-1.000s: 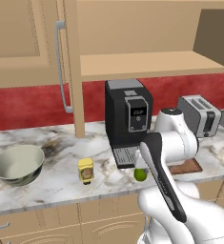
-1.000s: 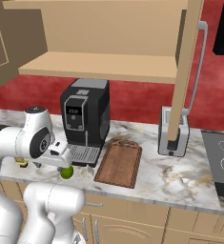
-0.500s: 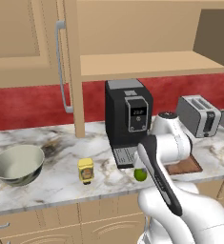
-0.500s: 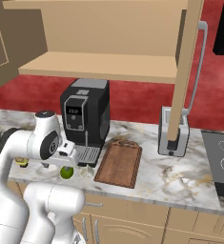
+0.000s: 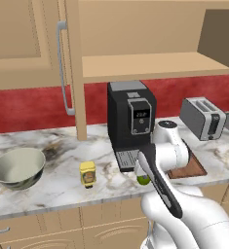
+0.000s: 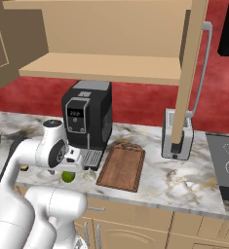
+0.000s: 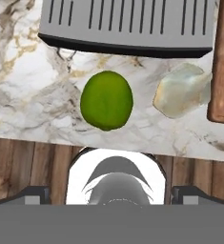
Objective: Open the cabinet. Place the bowl and condiment on the counter. Then place the lime and garlic on the cutting board.
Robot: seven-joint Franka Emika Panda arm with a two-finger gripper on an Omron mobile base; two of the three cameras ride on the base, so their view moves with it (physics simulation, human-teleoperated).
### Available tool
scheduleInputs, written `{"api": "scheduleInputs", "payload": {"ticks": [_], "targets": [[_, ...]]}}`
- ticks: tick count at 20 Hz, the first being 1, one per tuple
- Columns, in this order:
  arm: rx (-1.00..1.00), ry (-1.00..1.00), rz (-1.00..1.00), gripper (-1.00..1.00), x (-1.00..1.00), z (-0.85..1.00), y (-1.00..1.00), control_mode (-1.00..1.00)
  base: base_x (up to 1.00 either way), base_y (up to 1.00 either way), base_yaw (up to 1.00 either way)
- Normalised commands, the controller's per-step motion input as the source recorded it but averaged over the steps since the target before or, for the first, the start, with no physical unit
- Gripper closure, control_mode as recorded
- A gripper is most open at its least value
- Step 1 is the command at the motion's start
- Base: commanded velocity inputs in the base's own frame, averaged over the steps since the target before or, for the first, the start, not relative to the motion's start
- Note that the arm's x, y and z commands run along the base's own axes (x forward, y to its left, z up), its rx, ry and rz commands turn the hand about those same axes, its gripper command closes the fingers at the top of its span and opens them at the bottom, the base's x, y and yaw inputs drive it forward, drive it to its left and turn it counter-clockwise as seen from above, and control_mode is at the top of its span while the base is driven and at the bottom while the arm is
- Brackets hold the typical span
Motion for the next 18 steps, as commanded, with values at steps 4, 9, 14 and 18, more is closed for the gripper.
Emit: {"api": "scheduleInputs", "payload": {"ticks": [4,9,14,18], "targets": [[0.00,-0.03,0.06,-1.00,0.29,-0.24,0.00,-1.00,0.00,0.00,0.00],[0.00,-0.04,0.06,-1.00,0.18,-0.29,0.00,-1.00,0.00,0.00,0.00],[0.00,-0.02,0.04,-1.00,0.16,-0.28,0.00,-1.00,0.00,0.00,0.00],[0.00,0.00,0.04,-1.00,0.02,-0.36,0.00,-1.00,0.00,0.00,0.00]]}}
